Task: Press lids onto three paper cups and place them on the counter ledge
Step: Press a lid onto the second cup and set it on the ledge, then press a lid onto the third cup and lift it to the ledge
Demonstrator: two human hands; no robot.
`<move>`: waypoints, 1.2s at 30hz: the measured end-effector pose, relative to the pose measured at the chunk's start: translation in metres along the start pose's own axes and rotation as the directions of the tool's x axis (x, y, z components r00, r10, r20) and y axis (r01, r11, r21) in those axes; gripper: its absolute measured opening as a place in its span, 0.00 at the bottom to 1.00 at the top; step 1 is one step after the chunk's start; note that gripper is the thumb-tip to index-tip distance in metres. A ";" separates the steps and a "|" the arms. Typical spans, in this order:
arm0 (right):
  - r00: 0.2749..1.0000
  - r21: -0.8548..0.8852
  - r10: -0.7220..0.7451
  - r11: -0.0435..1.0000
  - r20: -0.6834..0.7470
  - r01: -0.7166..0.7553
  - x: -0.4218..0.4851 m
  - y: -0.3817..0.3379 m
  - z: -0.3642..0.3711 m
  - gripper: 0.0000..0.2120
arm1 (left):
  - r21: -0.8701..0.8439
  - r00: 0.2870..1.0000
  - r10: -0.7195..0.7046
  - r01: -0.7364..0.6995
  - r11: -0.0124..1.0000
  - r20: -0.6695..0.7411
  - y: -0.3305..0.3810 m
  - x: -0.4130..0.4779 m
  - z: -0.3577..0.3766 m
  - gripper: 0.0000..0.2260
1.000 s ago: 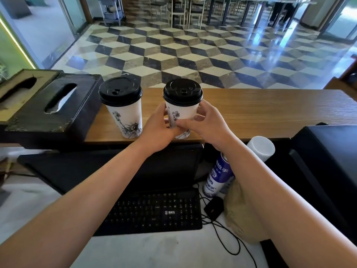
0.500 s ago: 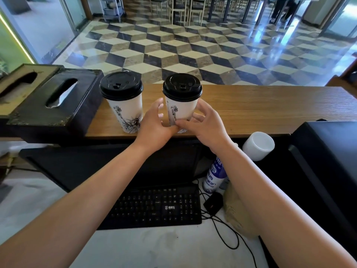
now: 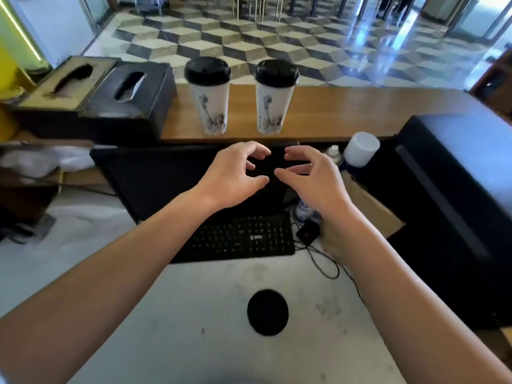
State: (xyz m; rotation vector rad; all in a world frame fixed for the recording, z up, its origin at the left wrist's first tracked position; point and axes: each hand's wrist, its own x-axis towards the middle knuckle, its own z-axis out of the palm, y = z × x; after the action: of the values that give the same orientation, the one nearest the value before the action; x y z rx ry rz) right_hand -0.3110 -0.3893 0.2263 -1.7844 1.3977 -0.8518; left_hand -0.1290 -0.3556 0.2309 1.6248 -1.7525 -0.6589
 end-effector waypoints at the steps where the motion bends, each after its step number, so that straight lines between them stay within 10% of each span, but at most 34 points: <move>1: 1.000 -0.042 0.004 0.999 0.017 -0.003 -0.017 0.002 0.003 0.23 | 0.008 0.999 0.017 -0.018 1.000 0.039 -0.003 -0.015 0.001 0.22; 11: 0.947 -0.343 0.299 0.907 0.113 -0.246 -0.164 0.049 0.052 0.20 | -0.026 0.945 -0.056 0.068 0.997 0.323 -0.070 -0.141 0.060 0.23; 21: 0.708 -0.349 0.700 0.690 0.097 -0.634 -0.274 0.114 0.078 0.30 | 0.252 0.810 -0.349 0.255 0.933 0.471 -0.173 -0.247 0.144 0.35; 30: 0.825 -0.249 0.560 0.812 0.077 -0.528 -0.244 0.131 0.086 0.41 | 0.596 0.724 -0.556 0.250 0.763 0.409 -0.205 -0.281 0.193 0.48; 36: 0.924 -0.349 0.335 0.901 0.185 -0.257 -0.205 0.135 0.097 0.44 | 0.128 0.833 -0.504 0.488 0.864 0.227 -0.176 -0.254 0.224 0.54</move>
State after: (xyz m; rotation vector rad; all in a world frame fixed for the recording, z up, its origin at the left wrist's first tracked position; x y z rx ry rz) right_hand -0.3404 -0.1994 0.0463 -1.7688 1.6577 -0.2443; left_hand -0.1735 -0.1374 -0.0789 2.1509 -1.5264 -1.1027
